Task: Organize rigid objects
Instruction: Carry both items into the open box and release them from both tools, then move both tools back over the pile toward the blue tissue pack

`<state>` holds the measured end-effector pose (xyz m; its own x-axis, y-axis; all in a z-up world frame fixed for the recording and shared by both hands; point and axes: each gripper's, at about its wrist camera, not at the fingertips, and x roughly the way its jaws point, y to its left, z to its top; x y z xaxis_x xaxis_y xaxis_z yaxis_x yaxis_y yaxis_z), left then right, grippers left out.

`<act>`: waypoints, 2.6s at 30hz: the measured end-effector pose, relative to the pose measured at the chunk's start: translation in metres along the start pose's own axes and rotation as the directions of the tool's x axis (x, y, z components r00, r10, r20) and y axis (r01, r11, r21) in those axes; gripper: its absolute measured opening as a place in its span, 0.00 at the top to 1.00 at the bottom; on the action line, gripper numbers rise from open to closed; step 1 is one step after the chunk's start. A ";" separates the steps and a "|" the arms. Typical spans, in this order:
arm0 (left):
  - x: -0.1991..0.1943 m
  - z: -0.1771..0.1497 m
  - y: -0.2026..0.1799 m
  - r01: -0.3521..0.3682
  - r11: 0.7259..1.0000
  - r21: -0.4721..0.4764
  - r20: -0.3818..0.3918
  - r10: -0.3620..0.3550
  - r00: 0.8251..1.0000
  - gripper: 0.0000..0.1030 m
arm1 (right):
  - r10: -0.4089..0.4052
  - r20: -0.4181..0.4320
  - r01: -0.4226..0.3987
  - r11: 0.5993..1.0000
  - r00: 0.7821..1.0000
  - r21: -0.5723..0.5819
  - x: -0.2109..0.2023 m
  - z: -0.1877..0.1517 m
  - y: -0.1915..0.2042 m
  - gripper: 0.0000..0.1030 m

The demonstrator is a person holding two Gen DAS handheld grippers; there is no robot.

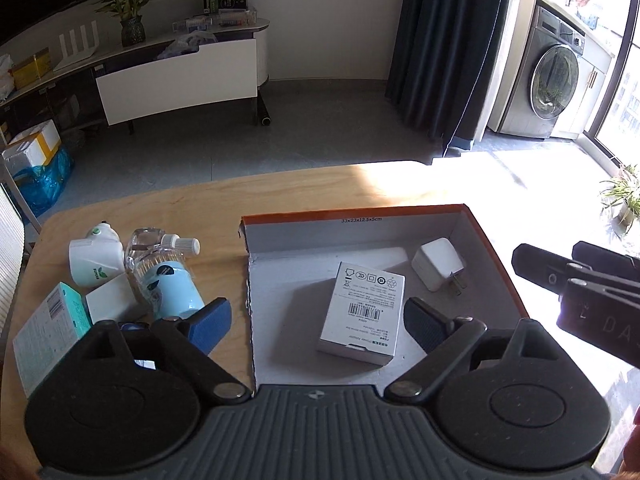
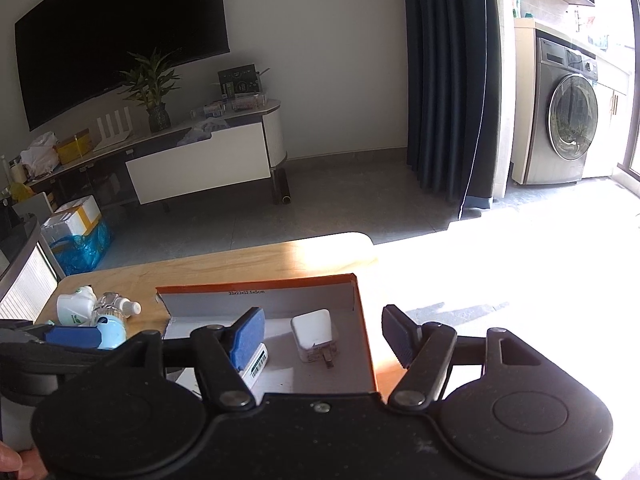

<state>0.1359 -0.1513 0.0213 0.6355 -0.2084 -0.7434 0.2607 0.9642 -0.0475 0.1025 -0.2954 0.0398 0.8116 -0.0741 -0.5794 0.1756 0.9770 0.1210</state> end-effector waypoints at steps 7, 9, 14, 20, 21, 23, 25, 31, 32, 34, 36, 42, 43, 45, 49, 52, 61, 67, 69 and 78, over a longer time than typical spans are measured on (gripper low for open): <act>-0.015 -0.009 0.006 -0.003 1.000 -0.016 0.008 0.003 1.000 0.07 | 0.006 -0.015 -0.006 1.000 1.000 -0.001 -0.009 -0.007 0.010 0.20; -0.019 -0.011 0.008 -0.010 1.000 -0.018 0.014 0.010 1.000 0.07 | 0.012 -0.018 -0.012 1.000 1.000 0.002 -0.011 -0.009 0.012 0.20; -0.024 -0.017 0.016 -0.018 0.999 -0.031 0.019 0.019 1.000 0.07 | 0.025 -0.024 -0.026 1.000 0.999 -0.010 -0.014 -0.012 0.021 0.19; -0.029 -0.021 0.025 -0.027 0.998 -0.048 0.029 0.028 0.999 0.07 | 0.041 -0.024 -0.041 0.999 0.999 -0.021 -0.017 -0.014 0.031 0.19; -0.030 -0.021 0.026 -0.026 0.998 -0.051 0.031 0.028 0.999 0.07 | 0.042 -0.024 -0.043 0.999 0.999 -0.023 -0.018 -0.014 0.033 0.19; -0.032 -0.022 0.030 -0.029 0.998 -0.058 0.036 0.031 0.999 0.07 | 0.047 -0.023 -0.048 0.998 0.999 -0.029 -0.019 -0.014 0.035 0.19; -0.034 -0.023 0.032 -0.030 0.997 -0.067 0.038 0.033 0.999 0.07 | 0.051 -0.024 -0.052 0.998 0.998 -0.038 -0.020 -0.014 0.039 0.18; -0.038 -0.027 0.041 -0.045 0.996 -0.081 0.042 0.048 0.998 0.07 | 0.066 -0.029 -0.067 0.996 0.997 -0.052 -0.020 -0.016 0.048 0.18; -0.038 -0.028 0.043 -0.048 0.995 -0.083 0.043 0.052 0.998 0.07 | 0.068 -0.030 -0.070 0.996 0.997 -0.055 -0.020 -0.016 0.050 0.18; -0.040 -0.029 0.046 -0.053 0.995 -0.088 0.044 0.058 0.997 0.07 | 0.075 -0.032 -0.077 0.995 0.997 -0.062 -0.020 -0.017 0.053 0.17; -0.041 -0.030 0.050 -0.056 0.994 -0.096 0.043 0.061 0.997 0.07 | 0.080 -0.033 -0.082 0.994 0.996 -0.067 -0.020 -0.017 0.057 0.17; -0.043 -0.033 0.059 -0.064 0.991 -0.116 0.042 0.069 0.997 0.07 | 0.095 -0.036 -0.098 0.992 0.995 -0.084 -0.020 -0.019 0.069 0.17; -0.043 -0.034 0.061 -0.064 0.991 -0.119 0.042 0.070 0.997 0.07 | 0.100 -0.036 -0.103 0.991 0.994 -0.088 -0.021 -0.020 0.071 0.17; -0.045 -0.035 0.065 -0.066 0.990 -0.126 0.042 0.072 0.997 0.07 | 0.104 -0.036 -0.107 0.990 0.994 -0.093 -0.021 -0.020 0.075 0.17; -0.047 -0.037 0.071 -0.077 0.987 -0.138 0.043 0.084 0.996 0.07 | 0.115 -0.040 -0.119 0.987 0.992 -0.104 -0.021 -0.022 0.083 0.17; -0.049 -0.039 0.077 -0.083 0.986 -0.146 0.043 0.090 0.995 0.07 | 0.125 -0.043 -0.129 0.985 0.991 -0.113 -0.021 -0.023 0.088 0.17; -0.054 -0.044 0.092 -0.103 0.980 -0.169 0.038 0.111 0.993 0.07 | 0.148 -0.055 -0.155 0.979 0.987 -0.134 -0.020 -0.025 0.105 0.17; -0.056 -0.048 0.103 -0.113 0.975 -0.190 0.037 0.122 0.992 0.07 | 0.162 -0.061 -0.169 0.974 0.985 -0.152 -0.019 -0.025 0.117 0.16; -0.058 -0.049 0.107 -0.115 0.973 -0.198 0.037 0.125 0.991 0.07 | 0.168 -0.064 -0.176 0.972 0.984 -0.159 -0.019 -0.025 0.121 0.16; -0.063 -0.058 0.127 -0.137 0.962 -0.237 0.027 0.147 0.989 0.07 | 0.200 -0.084 -0.213 0.960 0.976 -0.180 -0.016 -0.030 0.142 0.16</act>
<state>0.0865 -0.0066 0.0232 0.6861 -0.0686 -0.7243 -0.0082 0.9948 -0.1020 0.0977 -0.1498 0.0415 0.7804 0.1404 -0.6093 -0.1040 0.9900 0.0948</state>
